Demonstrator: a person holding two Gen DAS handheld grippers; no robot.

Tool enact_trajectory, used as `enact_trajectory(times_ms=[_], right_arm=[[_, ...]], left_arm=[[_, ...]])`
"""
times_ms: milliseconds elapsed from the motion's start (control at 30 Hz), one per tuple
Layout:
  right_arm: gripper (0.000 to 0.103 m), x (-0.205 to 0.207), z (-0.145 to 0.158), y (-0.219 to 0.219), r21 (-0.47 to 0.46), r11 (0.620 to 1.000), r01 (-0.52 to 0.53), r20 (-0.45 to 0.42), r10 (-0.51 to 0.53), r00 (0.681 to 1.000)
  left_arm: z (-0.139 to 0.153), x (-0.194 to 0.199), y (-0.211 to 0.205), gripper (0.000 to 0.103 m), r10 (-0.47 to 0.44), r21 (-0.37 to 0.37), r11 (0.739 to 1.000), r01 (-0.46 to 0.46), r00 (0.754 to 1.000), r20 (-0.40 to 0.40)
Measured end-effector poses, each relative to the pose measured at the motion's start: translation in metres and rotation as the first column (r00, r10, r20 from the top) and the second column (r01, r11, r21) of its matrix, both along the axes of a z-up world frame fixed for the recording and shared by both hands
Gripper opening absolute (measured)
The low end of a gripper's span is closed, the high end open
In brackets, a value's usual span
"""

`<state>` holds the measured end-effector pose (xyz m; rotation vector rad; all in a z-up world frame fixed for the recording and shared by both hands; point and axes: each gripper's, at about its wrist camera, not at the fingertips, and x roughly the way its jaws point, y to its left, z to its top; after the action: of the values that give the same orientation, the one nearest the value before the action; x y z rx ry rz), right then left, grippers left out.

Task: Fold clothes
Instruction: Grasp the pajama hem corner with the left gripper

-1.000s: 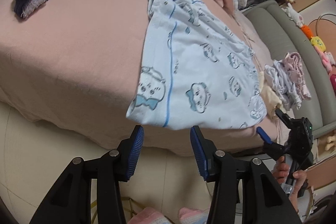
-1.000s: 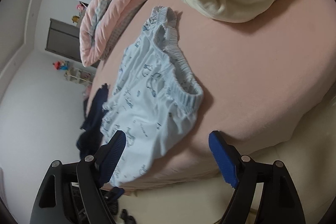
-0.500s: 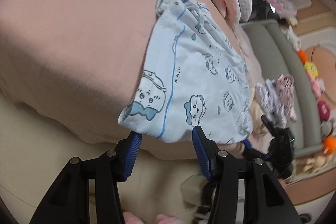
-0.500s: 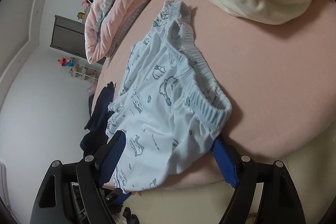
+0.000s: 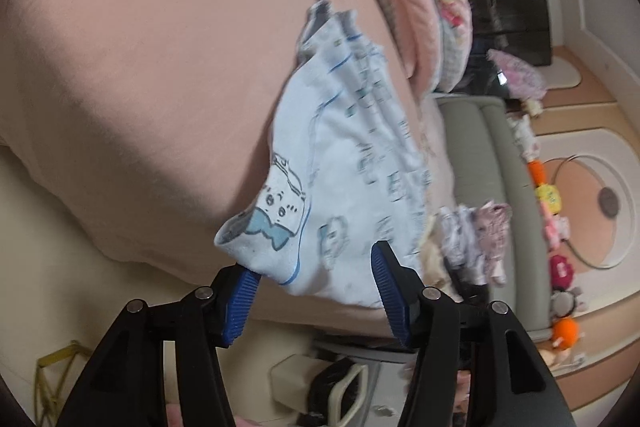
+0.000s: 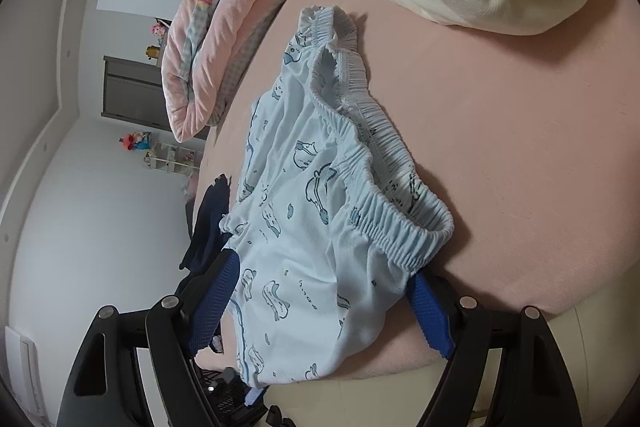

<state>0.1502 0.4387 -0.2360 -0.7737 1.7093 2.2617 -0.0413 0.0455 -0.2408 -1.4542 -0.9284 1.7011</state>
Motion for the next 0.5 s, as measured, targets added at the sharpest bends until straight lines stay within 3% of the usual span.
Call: enact_trajectory(times_ms=[200,367,500], right_arm=[[0.082,0.003,0.0,-0.001,-0.017,1.0,0.005,-0.012,-0.005,1.0],[0.082,0.004,-0.001,-0.007,-0.034,0.999,-0.006,-0.012,0.006,1.0],[0.082,0.002,-0.005,-0.007,-0.029,1.0,-0.006,-0.006,0.006,1.0]], left_arm=[[-0.001,-0.01,0.004,0.053,0.01,0.003,1.0,-0.01,1.0,0.014],[0.011,-0.017,0.02,0.053,-0.021,-0.08,0.997,0.016,0.998,-0.064],[-0.002,-0.033,0.031,0.053,0.008,-0.016,1.0,-0.008,1.0,-0.007]])
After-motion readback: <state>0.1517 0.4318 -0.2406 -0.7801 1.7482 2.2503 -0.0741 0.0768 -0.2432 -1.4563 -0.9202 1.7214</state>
